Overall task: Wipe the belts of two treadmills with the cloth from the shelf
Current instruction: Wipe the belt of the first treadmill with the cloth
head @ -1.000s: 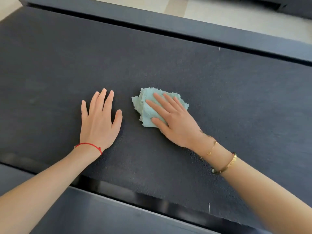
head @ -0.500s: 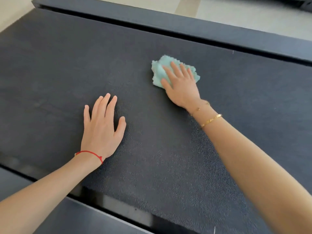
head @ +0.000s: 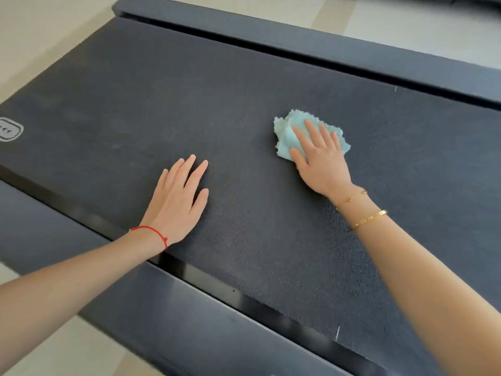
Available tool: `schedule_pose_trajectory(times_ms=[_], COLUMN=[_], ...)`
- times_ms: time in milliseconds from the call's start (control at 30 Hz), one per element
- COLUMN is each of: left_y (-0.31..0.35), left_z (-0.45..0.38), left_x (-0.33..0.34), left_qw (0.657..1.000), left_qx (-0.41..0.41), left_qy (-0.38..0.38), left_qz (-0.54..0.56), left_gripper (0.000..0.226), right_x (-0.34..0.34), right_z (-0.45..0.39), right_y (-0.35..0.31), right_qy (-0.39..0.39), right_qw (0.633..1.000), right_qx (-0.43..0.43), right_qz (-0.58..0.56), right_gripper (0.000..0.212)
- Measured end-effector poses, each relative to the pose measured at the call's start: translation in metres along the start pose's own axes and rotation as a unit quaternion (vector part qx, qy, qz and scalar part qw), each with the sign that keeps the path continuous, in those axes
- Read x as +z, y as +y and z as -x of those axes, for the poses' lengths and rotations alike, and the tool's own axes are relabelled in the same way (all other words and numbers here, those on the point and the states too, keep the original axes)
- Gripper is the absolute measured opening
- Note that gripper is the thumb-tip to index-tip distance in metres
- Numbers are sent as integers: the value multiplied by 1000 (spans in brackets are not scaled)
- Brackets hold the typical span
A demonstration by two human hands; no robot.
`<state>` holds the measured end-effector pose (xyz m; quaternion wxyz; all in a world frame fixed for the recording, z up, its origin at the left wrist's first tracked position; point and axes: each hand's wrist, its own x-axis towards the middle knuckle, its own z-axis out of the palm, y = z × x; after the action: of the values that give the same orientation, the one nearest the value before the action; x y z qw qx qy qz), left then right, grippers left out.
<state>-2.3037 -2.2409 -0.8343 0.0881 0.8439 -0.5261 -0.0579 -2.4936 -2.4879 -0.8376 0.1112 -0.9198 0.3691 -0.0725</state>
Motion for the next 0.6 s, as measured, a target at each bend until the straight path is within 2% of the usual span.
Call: schedule_pose_trajectory(times_ms=[100,200,367,467,600], left_y=[-17,-32,-61,-79,-107], left_z=[11,13,4,-6,-20], left_x=[-5,-8,-11,-15,-21], left_qw=[1000,999,1000,1000,1000], left_qx=[-19,-16,-1,-3,8], left_qy=[-5,-7,-4,-4,-9], left_qz=[-14,-32,-28,-12,-12], left_gripper=[54,57,51,51,52], right_x=[4,14,21,23,35], right_z=[50,94,106,73,16], right_y=[-40,-92,-117,-111,-131], right_qy=[-31,-68,-77,-57,-14], right_qw=[995,980,972,982,1000], right_qx=[-97,-187,-221,-181,-27], right_qz=[-5,-14,-21,-23,1], right_gripper=[58,54,54,55,52])
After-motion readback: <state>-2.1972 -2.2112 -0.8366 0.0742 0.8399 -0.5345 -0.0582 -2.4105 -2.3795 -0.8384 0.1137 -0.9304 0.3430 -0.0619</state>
